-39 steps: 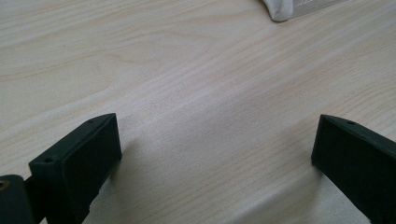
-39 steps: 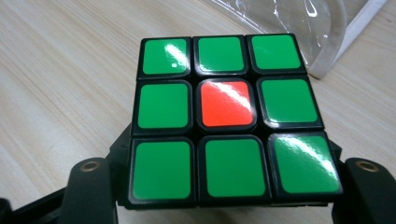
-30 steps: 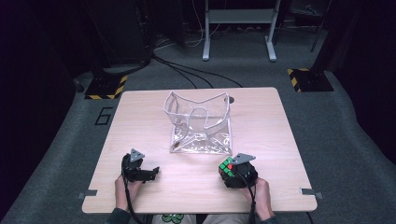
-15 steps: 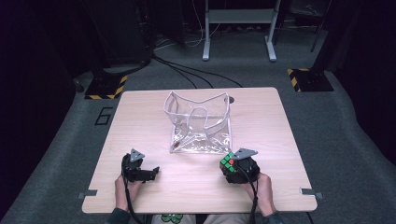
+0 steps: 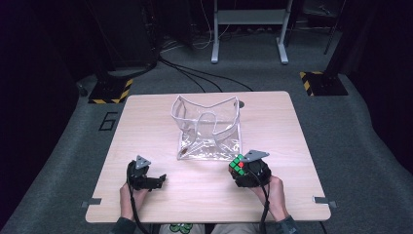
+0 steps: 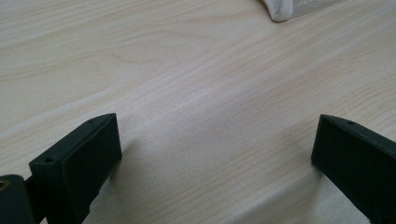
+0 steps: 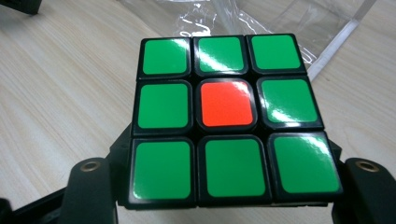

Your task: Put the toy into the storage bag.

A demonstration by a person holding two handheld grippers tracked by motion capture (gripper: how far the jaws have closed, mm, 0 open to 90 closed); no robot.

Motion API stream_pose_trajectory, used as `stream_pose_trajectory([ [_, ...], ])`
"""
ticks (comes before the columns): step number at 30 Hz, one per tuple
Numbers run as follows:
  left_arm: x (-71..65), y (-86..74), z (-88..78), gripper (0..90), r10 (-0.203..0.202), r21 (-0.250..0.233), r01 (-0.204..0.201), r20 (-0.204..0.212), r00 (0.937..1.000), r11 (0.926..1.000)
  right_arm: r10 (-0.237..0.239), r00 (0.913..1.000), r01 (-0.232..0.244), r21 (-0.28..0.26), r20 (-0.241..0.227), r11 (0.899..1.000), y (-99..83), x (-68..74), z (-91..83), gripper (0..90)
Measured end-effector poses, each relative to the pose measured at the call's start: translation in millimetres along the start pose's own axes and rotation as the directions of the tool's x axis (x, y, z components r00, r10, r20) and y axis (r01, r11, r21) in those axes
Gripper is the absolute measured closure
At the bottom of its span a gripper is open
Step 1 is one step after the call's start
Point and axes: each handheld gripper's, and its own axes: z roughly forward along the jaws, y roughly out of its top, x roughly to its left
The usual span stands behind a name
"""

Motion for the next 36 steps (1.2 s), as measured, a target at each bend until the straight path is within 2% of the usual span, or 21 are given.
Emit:
stream_pose_trajectory([
  [9, 0.0, 0.0, 0.0, 1.5, 0.0, 0.0, 0.0, 0.0, 1.0, 1.0, -0.013, 0.9999, 0.013, -0.007, -0.001, 1.0, 12.0, -5.7, -4.6, 32.8],
  [12, 0.0, 0.0, 0.0, 1.5, -0.001, 0.0, 0.001, 0.0, 1.0, 1.0, -0.001, 1.0, 0.0, -0.008, -0.008, 1.0, 15.4, -5.7, -6.5, 32.8],
  [23, 0.0, 0.0, 0.0, 1.5, -0.001, 0.0, 0.001, 0.0, 1.0, 1.0, -0.003, 1.0, 0.003, -0.014, -0.001, 1.0, 27.4, -8.5, -14.2, 32.8],
  [31, 0.0, 0.0, 0.0, 1.5, -0.001, 0.0, 0.001, 0.0, 1.0, 1.0, -0.014, 0.9999, 0.014, -0.024, -0.008, 1.0, 37.5, -13.1, -21.0, 32.8],
  [32, 0.0, 0.0, 0.0, 1.5, -0.001, 0.0, 0.001, 0.0, 1.0, 1.0, -0.032, 0.9994, 0.032, -0.026, -0.01, 0.999, 38.9, -14.6, -21.5, 32.8],
  [36, -0.1, 0.0, -0.1, 1.5, 0.0, 0.0, 0.0, 0.0, 1.0, 1.0, -0.029, 0.9995, 0.028, -0.023, -0.013, 0.999, 44.5, -14.8, -24.8, 32.8],
])
